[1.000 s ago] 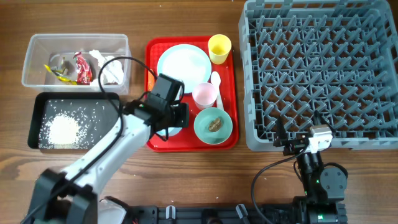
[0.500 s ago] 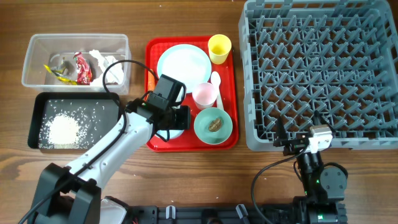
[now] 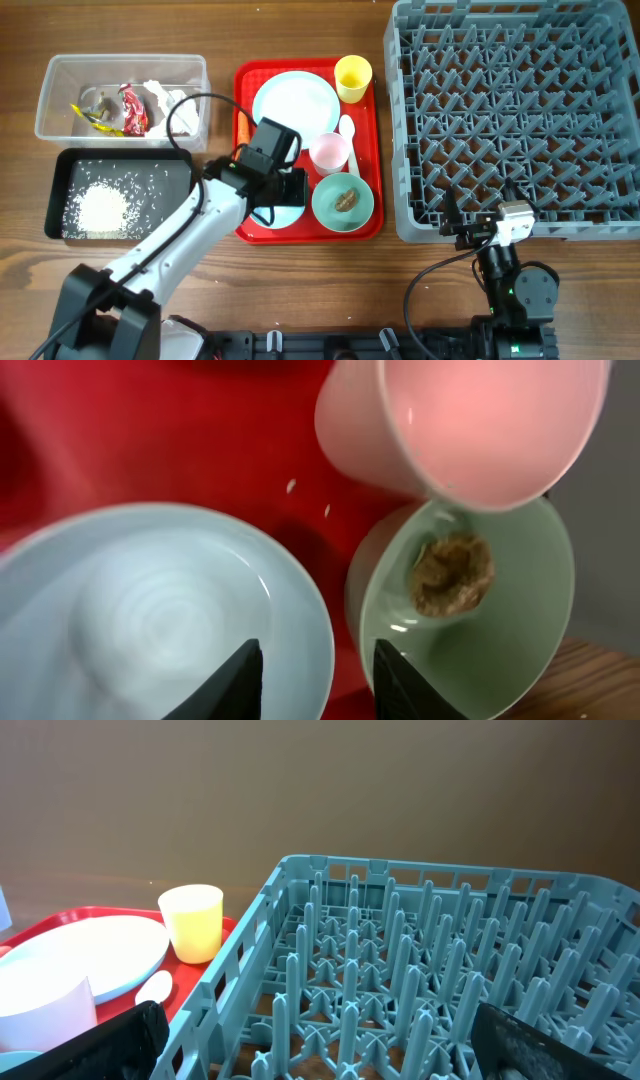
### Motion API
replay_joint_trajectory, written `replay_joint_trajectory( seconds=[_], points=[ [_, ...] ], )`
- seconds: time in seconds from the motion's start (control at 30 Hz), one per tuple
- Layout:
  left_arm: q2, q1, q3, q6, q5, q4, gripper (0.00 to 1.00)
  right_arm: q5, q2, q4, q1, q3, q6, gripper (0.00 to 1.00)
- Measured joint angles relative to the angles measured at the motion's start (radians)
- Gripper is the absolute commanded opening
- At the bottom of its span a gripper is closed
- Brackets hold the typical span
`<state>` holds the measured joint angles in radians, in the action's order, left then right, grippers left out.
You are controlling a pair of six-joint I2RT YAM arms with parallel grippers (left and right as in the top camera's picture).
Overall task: Sort waste into correct bins and load items into the dishwasher rack
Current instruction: 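Carry the empty bowl back and set it on the red tray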
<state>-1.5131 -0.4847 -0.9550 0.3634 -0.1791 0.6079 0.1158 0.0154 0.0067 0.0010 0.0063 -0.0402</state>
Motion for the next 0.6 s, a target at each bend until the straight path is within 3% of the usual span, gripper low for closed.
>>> replay_joint_trajectory(
  seconds=[0.03, 0.1, 0.13, 0.17, 0.4, 0.47, 0.5, 0.53, 0.6],
  points=[
    [0.006, 0.007, -0.019, -0.002, 0.003, 0.001, 0.44, 0.0, 0.0, 0.0, 0.0, 0.0, 0.0, 1.0],
    [0.03, 0.025, -0.062, -0.008, 0.018, -0.001, 0.64, 0.0, 0.0, 0.0, 0.0, 0.0, 0.0, 1.0],
    [0.043, 0.035, -0.085, -0.004, 0.032, -0.001, 0.77, 0.0, 0.0, 0.0, 0.0, 0.0, 0.0, 1.0],
    [0.056, 0.048, -0.11, -0.014, 0.042, -0.003, 1.0, 0.0, 0.0, 0.0, 0.0, 0.0, 0.0, 1.0],
    [0.08, 0.153, -0.171, -0.069, 0.085, -0.109, 0.99, 0.0, 0.0, 0.0, 0.0, 0.0, 0.0, 1.0],
    [0.08, 0.167, -0.171, -0.073, 0.085, -0.144, 0.81, 0.0, 0.0, 0.0, 0.0, 0.0, 0.0, 1.0],
    [0.08, 0.174, -0.171, -0.073, 0.085, -0.153, 0.64, 0.0, 0.0, 0.0, 0.0, 0.0, 0.0, 1.0],
    [0.08, 0.179, -0.171, -0.077, 0.087, -0.157, 0.57, 0.0, 0.0, 0.0, 0.0, 0.0, 0.0, 1.0],
    [0.08, 0.181, -0.171, -0.081, 0.092, -0.167, 0.57, 0.0, 0.0, 0.0, 0.0, 0.0, 0.0, 1.0]
  ],
)
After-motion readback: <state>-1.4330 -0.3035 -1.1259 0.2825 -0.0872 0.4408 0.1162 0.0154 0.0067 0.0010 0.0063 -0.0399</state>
